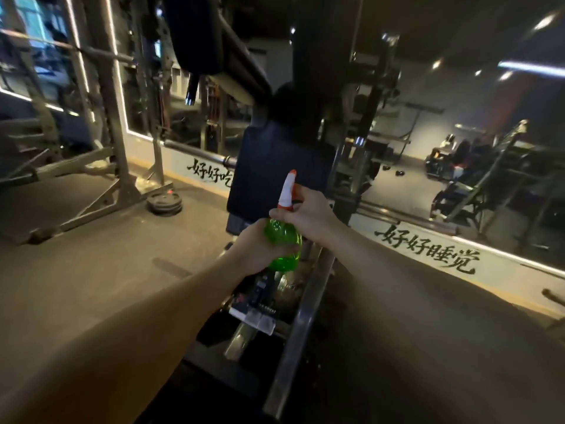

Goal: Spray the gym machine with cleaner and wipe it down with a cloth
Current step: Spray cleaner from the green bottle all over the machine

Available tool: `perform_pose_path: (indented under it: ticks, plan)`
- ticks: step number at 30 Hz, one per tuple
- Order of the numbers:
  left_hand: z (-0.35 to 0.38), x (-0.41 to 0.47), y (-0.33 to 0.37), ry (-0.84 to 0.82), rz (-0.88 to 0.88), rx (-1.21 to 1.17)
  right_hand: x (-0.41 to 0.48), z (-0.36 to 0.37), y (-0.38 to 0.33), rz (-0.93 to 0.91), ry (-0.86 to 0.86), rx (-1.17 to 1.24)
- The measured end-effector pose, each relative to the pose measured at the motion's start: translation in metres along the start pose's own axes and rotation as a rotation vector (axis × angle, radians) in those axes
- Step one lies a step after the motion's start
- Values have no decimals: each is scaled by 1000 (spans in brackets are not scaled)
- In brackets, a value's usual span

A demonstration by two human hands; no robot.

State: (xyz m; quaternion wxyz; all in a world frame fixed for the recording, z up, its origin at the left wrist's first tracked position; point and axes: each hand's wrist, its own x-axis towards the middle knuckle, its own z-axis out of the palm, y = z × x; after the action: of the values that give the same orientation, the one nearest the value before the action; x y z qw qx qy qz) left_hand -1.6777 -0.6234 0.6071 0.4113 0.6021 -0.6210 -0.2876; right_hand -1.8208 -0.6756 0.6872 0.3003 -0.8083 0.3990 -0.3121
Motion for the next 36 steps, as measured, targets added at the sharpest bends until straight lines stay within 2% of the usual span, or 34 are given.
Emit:
perform_pose_path:
  ticks: [2, 5, 12, 15, 20, 24, 36]
  plan:
    - [-2, 18, 27, 69, -6, -26, 14, -26, -6, -38, 41, 11]
    - [-8, 43, 72, 114, 76, -48, 34, -59, -21, -103, 101, 47]
    - [-48, 98, 121, 128, 266, -111, 83, -104, -73, -150, 200, -61]
    - [-64, 107, 108, 39, 264, -128, 93, -97, -77, -127, 264, -168]
    - [-90, 109, 64, -104, 271, -190, 98, -44, -82, 6, 376, -222]
    - [-127, 122, 57, -142, 337, -180, 109, -24, -117, 69, 428, -290]
    - [-204, 117, 105, -61, 541, -238, 114, -30, -218, -139, 706, -466]
